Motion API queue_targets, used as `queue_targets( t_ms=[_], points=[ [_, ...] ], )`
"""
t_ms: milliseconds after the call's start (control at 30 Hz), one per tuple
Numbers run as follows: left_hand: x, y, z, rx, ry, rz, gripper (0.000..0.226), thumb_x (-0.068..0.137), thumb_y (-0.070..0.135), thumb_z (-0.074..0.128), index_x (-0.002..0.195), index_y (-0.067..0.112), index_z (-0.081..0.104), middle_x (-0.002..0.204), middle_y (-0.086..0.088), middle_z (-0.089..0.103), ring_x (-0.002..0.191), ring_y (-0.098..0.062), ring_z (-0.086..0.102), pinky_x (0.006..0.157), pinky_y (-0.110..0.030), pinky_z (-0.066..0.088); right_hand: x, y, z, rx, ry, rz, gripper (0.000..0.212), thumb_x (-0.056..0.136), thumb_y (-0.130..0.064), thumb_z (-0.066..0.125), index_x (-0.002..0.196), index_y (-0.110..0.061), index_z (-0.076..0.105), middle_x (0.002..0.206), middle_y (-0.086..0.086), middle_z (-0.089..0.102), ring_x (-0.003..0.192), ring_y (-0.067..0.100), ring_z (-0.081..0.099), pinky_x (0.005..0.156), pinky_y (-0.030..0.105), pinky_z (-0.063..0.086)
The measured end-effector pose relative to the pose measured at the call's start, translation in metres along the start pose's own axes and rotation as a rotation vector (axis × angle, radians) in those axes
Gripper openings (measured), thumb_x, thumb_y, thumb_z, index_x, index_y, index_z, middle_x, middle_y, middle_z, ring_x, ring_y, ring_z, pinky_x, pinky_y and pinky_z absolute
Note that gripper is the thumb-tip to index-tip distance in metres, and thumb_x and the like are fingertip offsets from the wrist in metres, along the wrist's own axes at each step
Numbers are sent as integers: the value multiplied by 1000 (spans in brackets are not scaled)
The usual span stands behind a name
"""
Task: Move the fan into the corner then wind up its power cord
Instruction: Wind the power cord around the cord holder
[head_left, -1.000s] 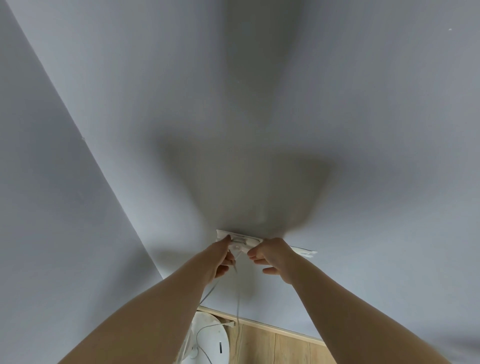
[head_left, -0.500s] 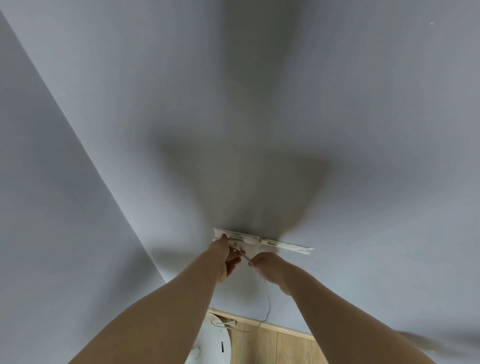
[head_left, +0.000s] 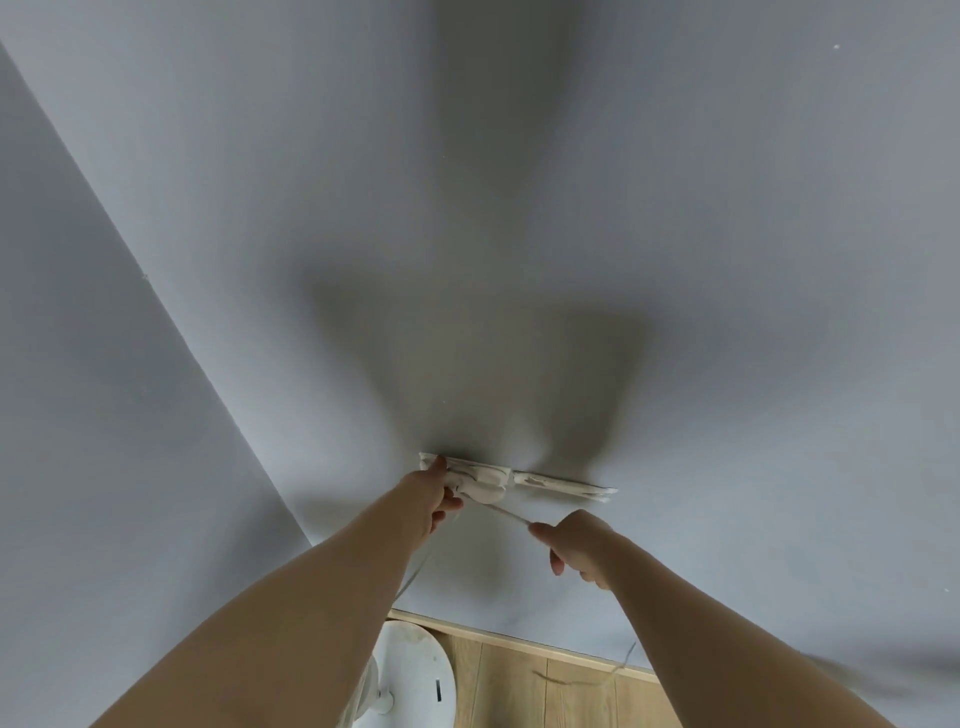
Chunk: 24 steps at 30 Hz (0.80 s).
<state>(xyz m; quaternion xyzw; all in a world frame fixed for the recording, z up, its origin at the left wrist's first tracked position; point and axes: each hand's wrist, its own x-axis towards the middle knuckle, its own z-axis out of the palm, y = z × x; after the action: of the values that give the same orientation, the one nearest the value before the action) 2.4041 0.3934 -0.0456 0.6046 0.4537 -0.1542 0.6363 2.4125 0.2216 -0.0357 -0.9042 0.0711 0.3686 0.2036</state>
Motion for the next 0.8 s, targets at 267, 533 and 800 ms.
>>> queue_targets(
  t_ms=[267, 533, 800],
  points=[
    [-7, 2, 9, 41, 59, 24, 51, 101, 41, 36, 132, 2, 50, 83, -10, 62, 57, -14, 40, 53, -23, 32, 7, 10, -4, -32, 219, 0, 24, 95, -25, 38, 79, -13, 50, 74, -3, 52, 75, 20, 52, 67, 24, 37],
    [-16, -3, -9, 411, -10, 113, 33, 98, 34, 40, 117, 10, 52, 87, -6, 52, 72, -17, 47, 63, -25, 40, -3, -6, -13, 94, 365, -78, 16, 93, -17, 38, 91, -12, 53, 81, 2, 51, 76, 25, 51, 67, 25, 39],
    [-29, 5, -20, 1015, 85, 383, 40, 101, 13, 29, 134, 1, 47, 136, -15, 54, 125, -27, 52, 101, -30, 41, -17, -43, -29, 832, 183, -77, 23, 89, -21, 47, 70, -9, 46, 60, 1, 38, 49, 16, 28, 45, 22, 23]
  ],
)
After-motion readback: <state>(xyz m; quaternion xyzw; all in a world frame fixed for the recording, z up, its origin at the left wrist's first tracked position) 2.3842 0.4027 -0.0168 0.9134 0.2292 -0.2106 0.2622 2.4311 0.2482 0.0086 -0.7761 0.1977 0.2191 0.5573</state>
